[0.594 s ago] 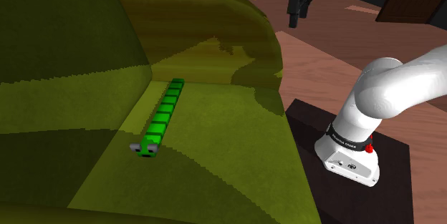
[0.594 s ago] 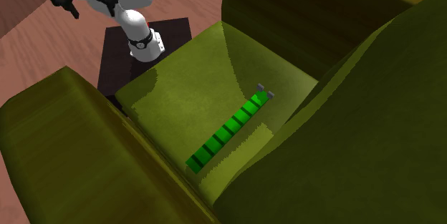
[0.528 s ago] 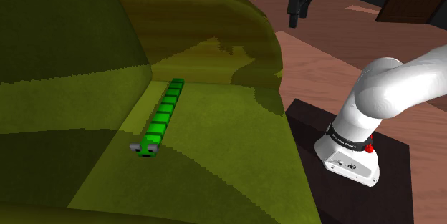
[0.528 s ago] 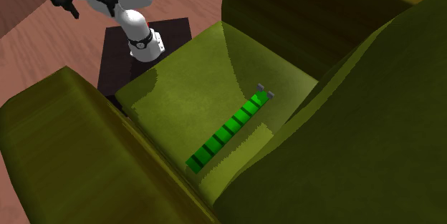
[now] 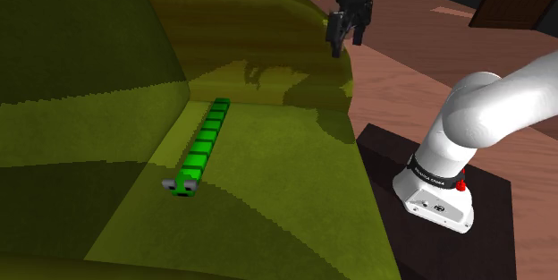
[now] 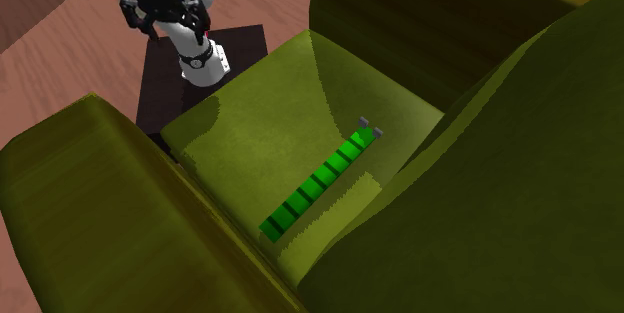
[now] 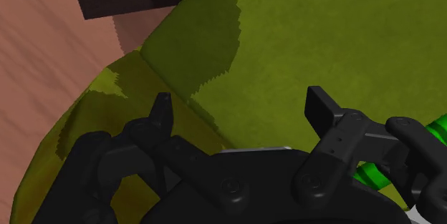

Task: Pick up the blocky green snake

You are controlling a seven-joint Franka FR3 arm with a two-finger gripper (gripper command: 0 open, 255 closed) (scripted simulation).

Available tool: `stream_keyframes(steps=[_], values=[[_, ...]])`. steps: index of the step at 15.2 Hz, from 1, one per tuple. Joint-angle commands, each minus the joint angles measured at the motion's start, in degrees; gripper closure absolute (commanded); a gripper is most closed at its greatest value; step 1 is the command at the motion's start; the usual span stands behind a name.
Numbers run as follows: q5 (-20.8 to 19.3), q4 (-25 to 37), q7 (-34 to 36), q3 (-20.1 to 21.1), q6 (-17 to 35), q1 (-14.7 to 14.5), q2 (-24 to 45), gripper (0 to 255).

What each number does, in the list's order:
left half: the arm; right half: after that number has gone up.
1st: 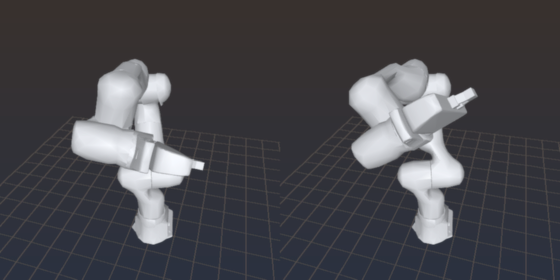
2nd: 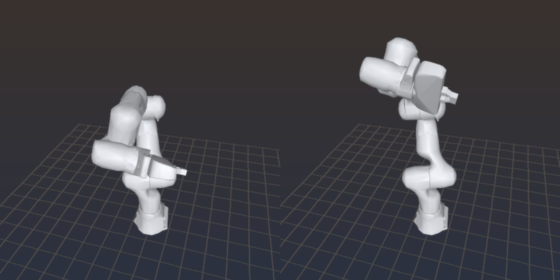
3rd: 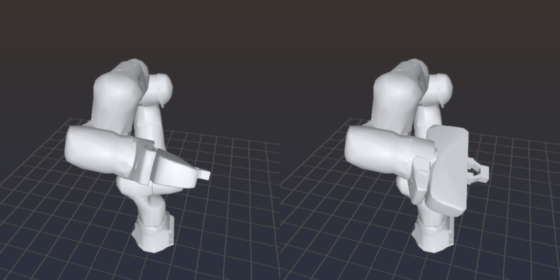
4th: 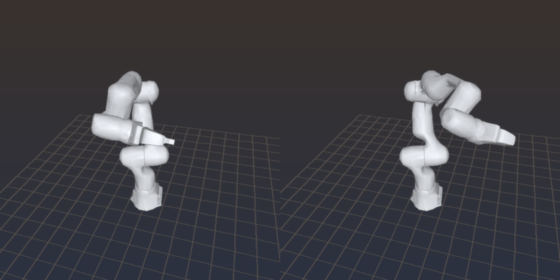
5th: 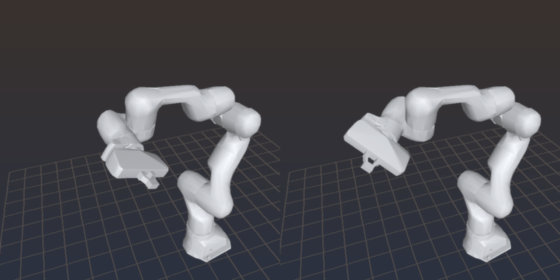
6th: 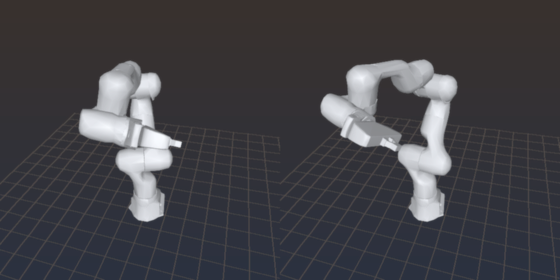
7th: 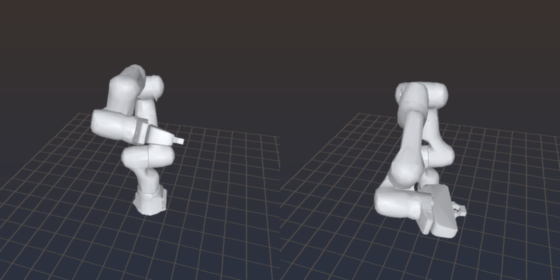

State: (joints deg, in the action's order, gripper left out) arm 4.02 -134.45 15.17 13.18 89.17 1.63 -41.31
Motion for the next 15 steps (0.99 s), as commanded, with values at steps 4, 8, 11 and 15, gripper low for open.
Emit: stream_keyframes(steps=[4, 8, 11, 15], values=[[4.1, -0.1, 11.8, 6.9, 6.5, 0.7, 5.6, 0], [5.7, 1.6, 21.0, 12.2, 11.7, 2.0, 12.0, 0], [5.7, 3.9, 28.1, 16.2, 15.6, 3.2, 17.7, 0], [3.5, 8.0, 38.2, 21.1, 20.4, 5.1, 26.5, 0]])
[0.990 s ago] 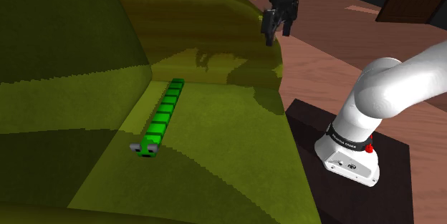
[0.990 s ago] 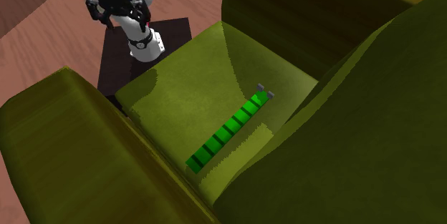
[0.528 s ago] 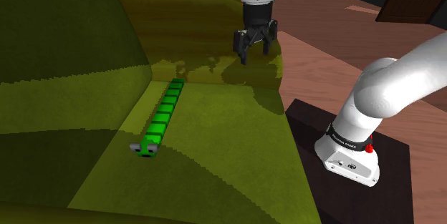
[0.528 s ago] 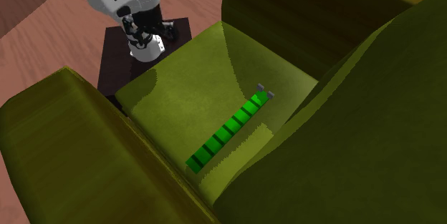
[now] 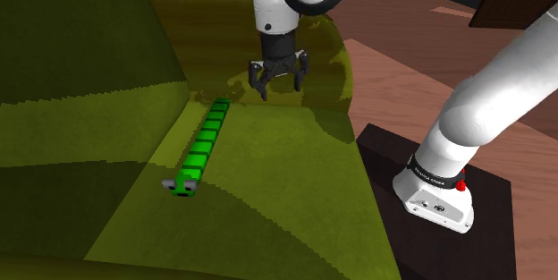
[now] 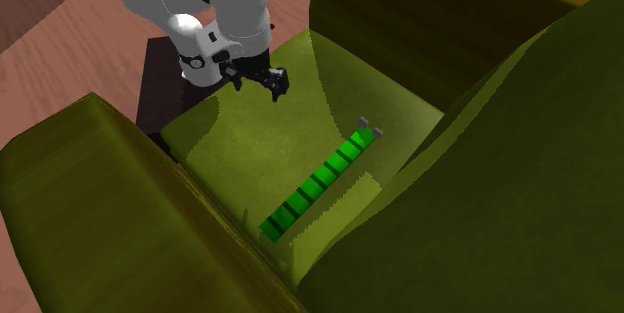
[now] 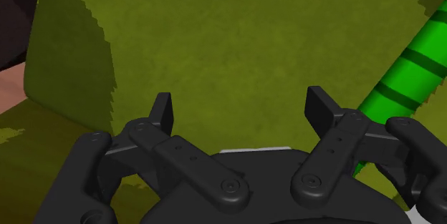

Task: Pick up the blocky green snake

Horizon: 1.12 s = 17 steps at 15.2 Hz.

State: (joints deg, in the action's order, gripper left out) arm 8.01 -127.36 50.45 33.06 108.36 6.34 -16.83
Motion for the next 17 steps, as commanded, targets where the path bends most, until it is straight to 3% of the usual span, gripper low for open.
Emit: stream_keyframes(steps=[1, 5, 8, 13, 17], values=[[-1.5, 2.2, 5.6, 2.3, 2.2, 0.8, 4.5, 0], [-7.4, 8.1, 16.9, 5.8, 5.7, 1.6, 15.1, 0], [-13.0, 13.4, 25.4, 6.5, 7.1, 0.5, 23.5, 0], [-21.2, 24.2, 37.3, 4.2, 7.4, -4.4, 36.7, 0], [-25.5, 34.5, 44.1, 0.8, 6.2, -9.1, 46.3, 0]])
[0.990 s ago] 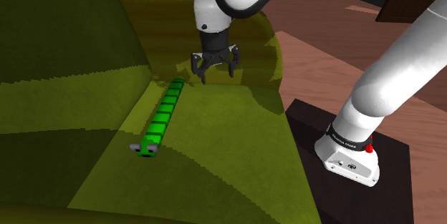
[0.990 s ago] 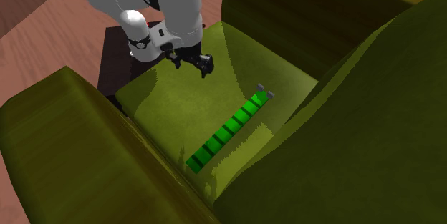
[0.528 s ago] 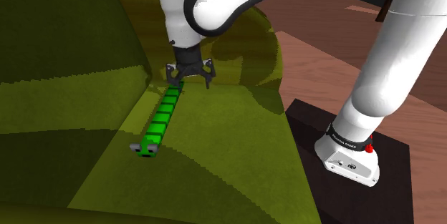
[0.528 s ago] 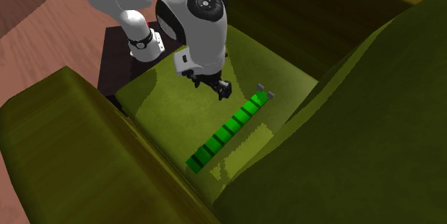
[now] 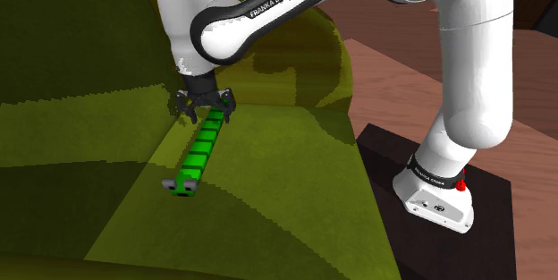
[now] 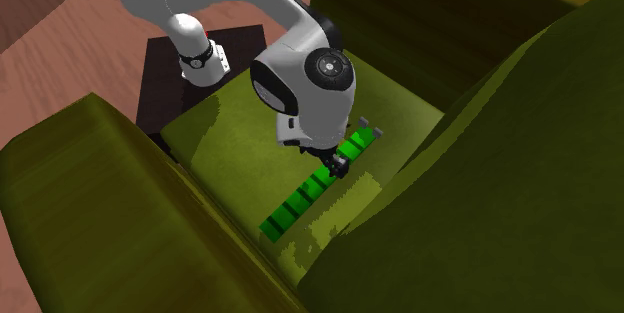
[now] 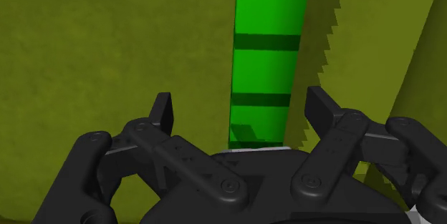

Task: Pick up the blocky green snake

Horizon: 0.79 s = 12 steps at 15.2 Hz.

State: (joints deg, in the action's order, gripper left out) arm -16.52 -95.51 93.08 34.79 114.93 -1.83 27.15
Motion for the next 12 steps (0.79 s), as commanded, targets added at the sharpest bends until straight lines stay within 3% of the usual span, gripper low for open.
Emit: stream_keyframes(steps=[1, 11, 12], values=[[-1.8, 5.5, 2.9, -1.7, -0.8, -2.1, 4.7, 0], [-3.4, 3.5, 3.9, -2.9, 3.6, -2.7, 7.3, 0], [-3.4, 3.6, 3.8, -2.9, 3.6, -2.7, 7.4, 255]])
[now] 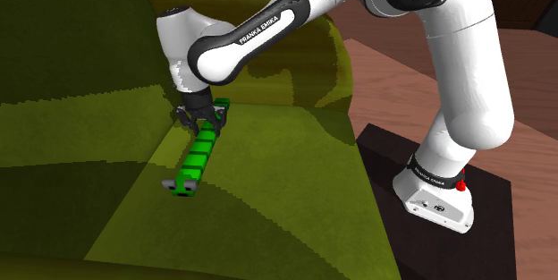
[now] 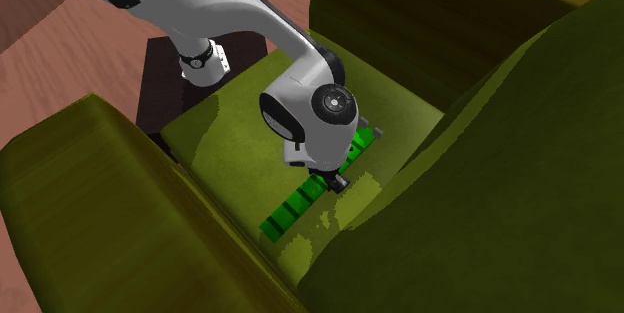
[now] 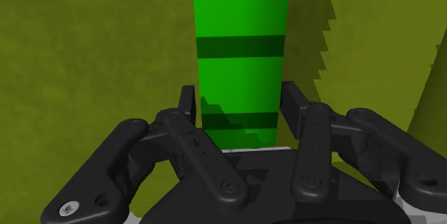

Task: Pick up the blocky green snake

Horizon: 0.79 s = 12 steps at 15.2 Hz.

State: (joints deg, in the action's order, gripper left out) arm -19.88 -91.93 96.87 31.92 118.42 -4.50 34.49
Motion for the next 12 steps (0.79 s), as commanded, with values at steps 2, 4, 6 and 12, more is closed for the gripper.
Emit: stream_keyframes(steps=[2, 4, 6, 12], values=[[0.0, 0.0, 0.0, 0.0, 0.1, 0.0, 0.1, 255], [0.0, 0.0, 0.0, 0.0, 0.1, 0.0, 0.1, 255], [-0.1, 0.1, 0.0, 0.0, 0.0, -0.1, 0.1, 255], [0.6, 0.7, -0.3, 0.4, -1.6, 0.2, -1.1, 255]])
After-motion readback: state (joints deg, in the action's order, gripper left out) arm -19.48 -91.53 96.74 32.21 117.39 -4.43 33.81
